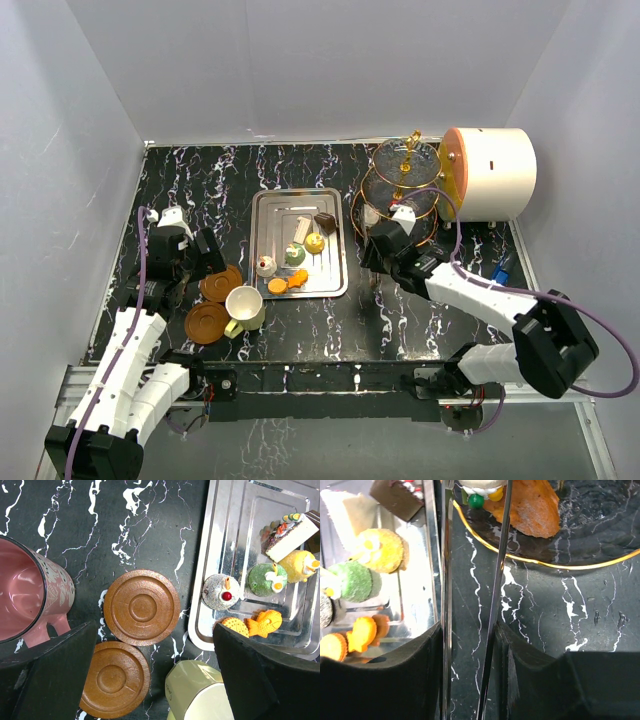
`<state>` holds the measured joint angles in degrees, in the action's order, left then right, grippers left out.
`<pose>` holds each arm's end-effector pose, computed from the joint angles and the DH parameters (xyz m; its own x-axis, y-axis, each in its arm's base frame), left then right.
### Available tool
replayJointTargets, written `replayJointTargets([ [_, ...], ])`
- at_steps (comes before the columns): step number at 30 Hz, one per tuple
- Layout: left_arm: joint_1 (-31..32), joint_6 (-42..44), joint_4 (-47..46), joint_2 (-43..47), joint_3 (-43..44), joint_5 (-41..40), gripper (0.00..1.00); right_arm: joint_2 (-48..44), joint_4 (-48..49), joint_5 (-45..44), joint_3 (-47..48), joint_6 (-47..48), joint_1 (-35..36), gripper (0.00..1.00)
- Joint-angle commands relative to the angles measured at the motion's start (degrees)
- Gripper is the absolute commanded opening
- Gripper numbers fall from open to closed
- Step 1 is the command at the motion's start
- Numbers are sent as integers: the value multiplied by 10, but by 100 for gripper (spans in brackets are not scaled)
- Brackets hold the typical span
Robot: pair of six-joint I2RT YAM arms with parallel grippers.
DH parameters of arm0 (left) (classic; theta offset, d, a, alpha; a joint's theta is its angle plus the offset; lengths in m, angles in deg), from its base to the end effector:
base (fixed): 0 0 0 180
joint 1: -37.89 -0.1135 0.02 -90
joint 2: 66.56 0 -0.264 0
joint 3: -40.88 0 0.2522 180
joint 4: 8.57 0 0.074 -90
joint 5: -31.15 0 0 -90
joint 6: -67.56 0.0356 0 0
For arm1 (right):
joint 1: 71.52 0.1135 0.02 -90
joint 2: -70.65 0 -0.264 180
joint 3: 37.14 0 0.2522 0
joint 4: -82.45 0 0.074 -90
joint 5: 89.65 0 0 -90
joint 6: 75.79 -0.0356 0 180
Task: Serve the afternoon tea
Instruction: Place the desert on the desert table.
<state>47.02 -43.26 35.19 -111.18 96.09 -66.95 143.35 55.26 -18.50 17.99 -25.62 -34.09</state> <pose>0.1701 -0.0223 0.2855 -0.5194 -0.2729 -0.8098 -0.1540 0.9620 -0.2255 0.2122 0.1479 0.2136 -0.6811 0.2420 -0.6910 0.0563 0.9583 0.2801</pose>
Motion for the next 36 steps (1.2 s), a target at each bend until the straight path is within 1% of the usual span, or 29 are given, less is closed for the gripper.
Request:
replayJointTargets([
  [1, 2, 2, -3, 4, 0, 6, 99, 16, 57, -44, 18, -26, -8, 37],
  [5, 2, 3, -4, 3, 0, 7, 99, 16, 78, -59, 6, -36, -12, 38],
  [11, 2, 3, -4, 2, 0, 8, 99, 17, 122, -59, -8, -37, -24, 38],
  [21, 2, 3, -4, 2, 0, 7, 99, 75, 141, -47, 20, -48, -56, 39],
  [29, 2, 4, -6, -3, 0, 11, 99, 112, 188, -36, 28, -45, -69, 40],
  [36, 2, 4, -6, -5, 0, 13, 99, 139, 210, -17, 37, -49, -77, 45],
])
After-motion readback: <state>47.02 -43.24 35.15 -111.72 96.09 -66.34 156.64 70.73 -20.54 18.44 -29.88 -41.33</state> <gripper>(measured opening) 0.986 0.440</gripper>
